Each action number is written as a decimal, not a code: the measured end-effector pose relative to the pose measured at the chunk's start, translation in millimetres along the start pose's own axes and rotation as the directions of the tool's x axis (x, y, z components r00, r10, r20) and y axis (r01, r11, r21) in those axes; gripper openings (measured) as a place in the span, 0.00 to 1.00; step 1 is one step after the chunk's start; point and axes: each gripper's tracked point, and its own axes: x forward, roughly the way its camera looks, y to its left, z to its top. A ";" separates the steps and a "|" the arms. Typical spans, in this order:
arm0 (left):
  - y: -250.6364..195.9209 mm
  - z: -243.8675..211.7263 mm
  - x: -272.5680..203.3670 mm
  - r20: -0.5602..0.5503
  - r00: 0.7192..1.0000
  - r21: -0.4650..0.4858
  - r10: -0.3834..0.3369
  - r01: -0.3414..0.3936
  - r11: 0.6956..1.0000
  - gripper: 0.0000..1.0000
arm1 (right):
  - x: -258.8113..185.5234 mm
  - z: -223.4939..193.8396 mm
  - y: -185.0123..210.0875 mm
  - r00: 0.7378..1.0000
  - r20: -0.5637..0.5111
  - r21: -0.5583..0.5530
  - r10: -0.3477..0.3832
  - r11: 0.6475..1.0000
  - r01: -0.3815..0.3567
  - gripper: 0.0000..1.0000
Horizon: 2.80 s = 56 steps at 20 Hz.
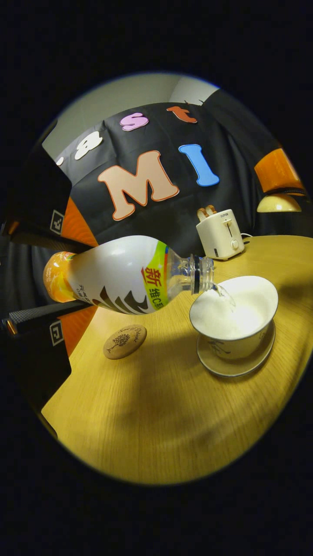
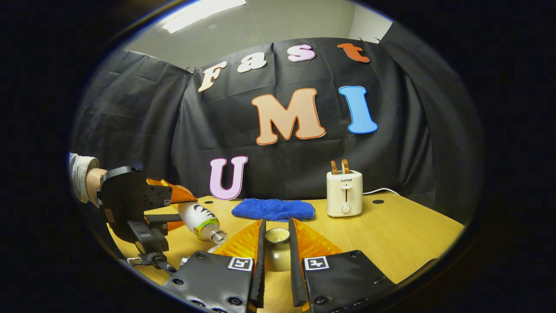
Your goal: Open the teacup lid with one hand, grasp the water bottle and pour water into the teacup with the other hand; after pouring, place the water bottle on the coaster and then close the teacup lid.
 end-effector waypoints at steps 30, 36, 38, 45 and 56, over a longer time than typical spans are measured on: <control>34.5 6.0 -9.9 -0.011 0.999 0.245 0.049 -0.045 0.969 0.57 | 0.5 -1.5 3.8 1.000 -0.004 -0.005 0.009 1.000 -0.009 0.29; 14.7 7.9 -7.4 0.047 0.998 0.074 0.052 -0.056 0.996 0.57 | 0.7 -2.8 1.8 1.000 -0.006 0.001 0.010 1.000 -0.010 0.29; 0.9 9.6 -7.8 0.071 0.996 -0.024 0.050 -0.048 0.999 0.56 | 0.8 -2.4 0.7 1.000 -0.006 0.001 0.008 1.000 -0.008 0.29; -27.9 20.4 -10.1 0.169 0.986 -0.458 0.006 0.073 0.886 0.56 | 3.6 -11.0 7.8 1.000 -0.022 -0.014 0.017 1.000 -0.018 0.29; -25.6 5.3 8.1 0.179 0.983 -0.873 0.030 0.145 0.466 0.56 | 5.8 -16.4 7.9 0.999 -0.032 -0.028 0.013 1.000 -0.014 0.29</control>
